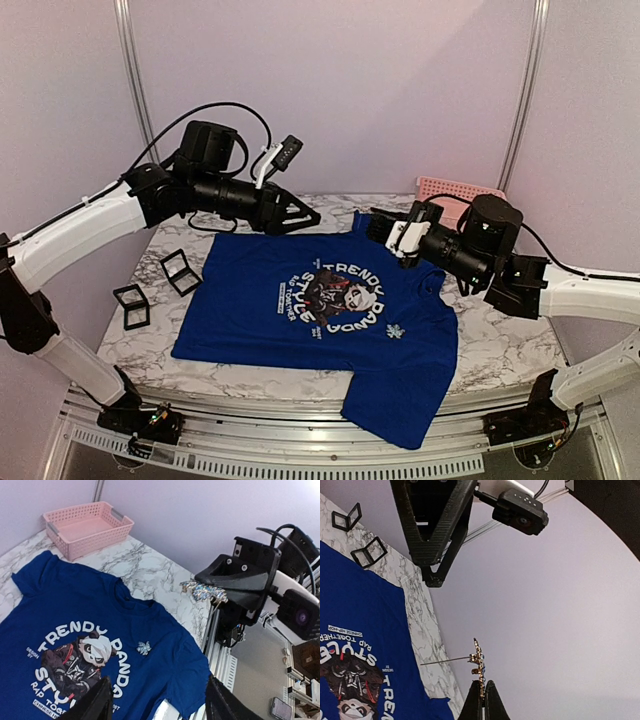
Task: Pin the brooch onto the clothing
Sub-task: Pass from the right arm to the left
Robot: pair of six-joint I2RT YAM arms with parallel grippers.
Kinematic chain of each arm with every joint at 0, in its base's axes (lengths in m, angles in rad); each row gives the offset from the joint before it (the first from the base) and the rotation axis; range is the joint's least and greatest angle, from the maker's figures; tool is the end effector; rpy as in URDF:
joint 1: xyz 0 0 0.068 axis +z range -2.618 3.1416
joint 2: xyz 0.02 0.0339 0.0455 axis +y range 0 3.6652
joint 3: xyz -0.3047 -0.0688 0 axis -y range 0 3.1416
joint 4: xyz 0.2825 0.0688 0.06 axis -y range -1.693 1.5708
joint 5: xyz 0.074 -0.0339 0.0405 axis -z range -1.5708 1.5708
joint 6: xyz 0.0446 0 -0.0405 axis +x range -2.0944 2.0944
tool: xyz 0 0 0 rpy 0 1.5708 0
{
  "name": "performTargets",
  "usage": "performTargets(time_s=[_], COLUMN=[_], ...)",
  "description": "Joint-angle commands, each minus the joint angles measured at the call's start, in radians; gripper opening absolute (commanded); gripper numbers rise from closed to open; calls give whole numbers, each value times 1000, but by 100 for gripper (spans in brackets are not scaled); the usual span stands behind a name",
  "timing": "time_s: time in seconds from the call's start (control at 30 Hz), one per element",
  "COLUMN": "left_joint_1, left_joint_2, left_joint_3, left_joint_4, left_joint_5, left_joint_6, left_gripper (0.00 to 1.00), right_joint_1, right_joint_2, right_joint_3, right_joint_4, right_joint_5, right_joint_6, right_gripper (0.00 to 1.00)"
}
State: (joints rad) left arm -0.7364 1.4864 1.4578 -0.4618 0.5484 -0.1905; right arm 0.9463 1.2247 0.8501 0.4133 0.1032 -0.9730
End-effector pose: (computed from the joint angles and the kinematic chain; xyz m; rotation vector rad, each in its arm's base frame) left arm 0.2639 -0.2706 0.4162 0.9287 1.9724 -1.1172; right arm 0.1907 0.2567 0.3572 -1.2067 0.9458 -0.1003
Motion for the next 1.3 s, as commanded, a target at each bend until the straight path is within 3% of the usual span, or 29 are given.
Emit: performTargets(time_s=[0.0, 0.17, 0.4, 0.7, 0.9, 1.13, 1.2, 1.27], left_joint_1=[-11, -46, -61, -66, -64, -63, -63, -63], left_joint_2=[8, 25, 35, 43, 43, 41, 42, 41], left_joint_3=[7, -15, -44, -78, -76, -77, -77, -77], left_joint_4=[96, 162, 211, 188, 191, 205, 205, 206], left_joint_5=[100, 129, 141, 171, 186, 219, 221, 224], left_joint_6=[-214, -299, -322, -327, -326, -327, -329, -328], left_gripper=[69, 72, 72, 39, 2, 0, 0, 0], right_joint_1=[48, 114, 155, 164, 164, 164, 164, 164], right_joint_2=[24, 65, 108, 137, 140, 143, 144, 145], right_joint_3=[-5, 4, 11, 9, 6, -3, -6, -14], right_joint_4=[130, 144, 183, 234, 231, 272, 279, 304], right_joint_5=[72, 80, 82, 98, 104, 125, 125, 127], right_joint_6=[-384, -515, -579, -634, -632, -617, -608, -604], right_gripper=[0, 0, 0, 0, 0, 0, 6, 22])
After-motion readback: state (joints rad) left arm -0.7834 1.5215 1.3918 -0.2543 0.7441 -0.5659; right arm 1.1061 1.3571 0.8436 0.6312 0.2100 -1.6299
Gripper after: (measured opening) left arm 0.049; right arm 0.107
